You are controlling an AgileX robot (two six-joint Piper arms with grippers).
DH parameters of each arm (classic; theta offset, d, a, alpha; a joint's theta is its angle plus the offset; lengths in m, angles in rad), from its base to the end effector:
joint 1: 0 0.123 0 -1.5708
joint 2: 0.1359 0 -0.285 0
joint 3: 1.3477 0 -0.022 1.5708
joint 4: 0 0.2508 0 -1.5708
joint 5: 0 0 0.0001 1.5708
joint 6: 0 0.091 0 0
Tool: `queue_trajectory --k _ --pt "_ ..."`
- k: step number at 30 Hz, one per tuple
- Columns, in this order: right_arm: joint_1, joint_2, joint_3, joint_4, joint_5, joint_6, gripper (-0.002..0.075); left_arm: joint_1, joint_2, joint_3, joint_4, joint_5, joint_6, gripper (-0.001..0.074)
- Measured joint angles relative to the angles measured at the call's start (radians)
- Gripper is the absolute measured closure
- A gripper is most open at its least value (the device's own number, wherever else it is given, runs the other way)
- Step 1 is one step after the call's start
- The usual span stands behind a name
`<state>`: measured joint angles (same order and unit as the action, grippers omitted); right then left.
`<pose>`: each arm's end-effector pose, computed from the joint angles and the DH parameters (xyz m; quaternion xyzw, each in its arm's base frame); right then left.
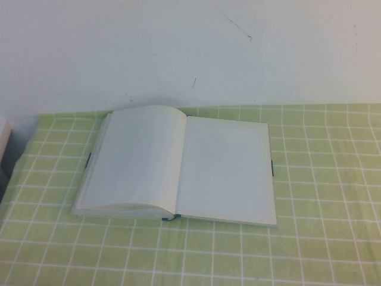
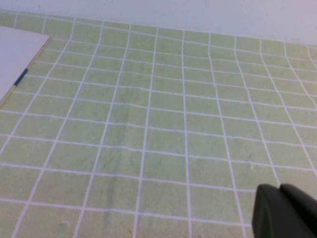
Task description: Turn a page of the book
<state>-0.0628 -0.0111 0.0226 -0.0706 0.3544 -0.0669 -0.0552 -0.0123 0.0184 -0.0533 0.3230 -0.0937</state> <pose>0.0528 -0.0056 0.1743 -0.0207 0.7979 -0.0686 0.5985 0.0535 -0.0045 0.1785 -0.0298 0.7866 -0.0680 0.6130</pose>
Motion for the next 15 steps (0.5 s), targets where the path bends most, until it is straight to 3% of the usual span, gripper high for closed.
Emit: queue_trajectory --k 15 --pt "0.0 0.0 0.0 0.013 0.0 0.067 0.0728 0.0 0.0 0.0 0.0 0.0 0.004 0.0738"
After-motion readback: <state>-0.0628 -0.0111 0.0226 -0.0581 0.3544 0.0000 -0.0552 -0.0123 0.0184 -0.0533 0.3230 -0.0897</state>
